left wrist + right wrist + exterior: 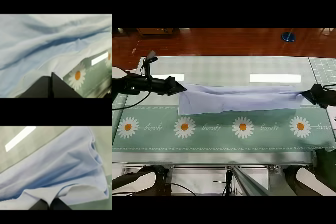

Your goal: Fold the shirts.

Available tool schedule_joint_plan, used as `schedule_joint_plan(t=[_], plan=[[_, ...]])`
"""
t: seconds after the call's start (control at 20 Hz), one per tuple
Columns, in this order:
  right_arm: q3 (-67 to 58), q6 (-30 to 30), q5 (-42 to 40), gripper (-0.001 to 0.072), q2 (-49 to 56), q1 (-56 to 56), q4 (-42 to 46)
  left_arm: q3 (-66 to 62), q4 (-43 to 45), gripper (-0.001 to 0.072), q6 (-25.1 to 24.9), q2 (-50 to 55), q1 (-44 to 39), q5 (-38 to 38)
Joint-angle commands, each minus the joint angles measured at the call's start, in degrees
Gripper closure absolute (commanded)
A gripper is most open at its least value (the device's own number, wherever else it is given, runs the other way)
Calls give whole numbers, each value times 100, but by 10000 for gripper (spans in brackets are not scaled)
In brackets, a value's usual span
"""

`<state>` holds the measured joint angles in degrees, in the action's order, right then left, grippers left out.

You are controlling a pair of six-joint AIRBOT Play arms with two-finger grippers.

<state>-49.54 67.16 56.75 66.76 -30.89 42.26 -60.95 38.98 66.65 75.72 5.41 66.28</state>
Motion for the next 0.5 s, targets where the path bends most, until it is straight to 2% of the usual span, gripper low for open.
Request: schedule_joint_plan(t=[0.0,0.2,0.45], plan=[[-660,37,-481,684,695,402,-37,-568,0,685,-22,772,15,-70],[-1285,181,-957,684,1486,758,-33,-975,0,684,-20,1504,15,-37],[-1349,201,-1401,684,2076,981,-9,-1322,0,683,-20,2118,15,-26]])
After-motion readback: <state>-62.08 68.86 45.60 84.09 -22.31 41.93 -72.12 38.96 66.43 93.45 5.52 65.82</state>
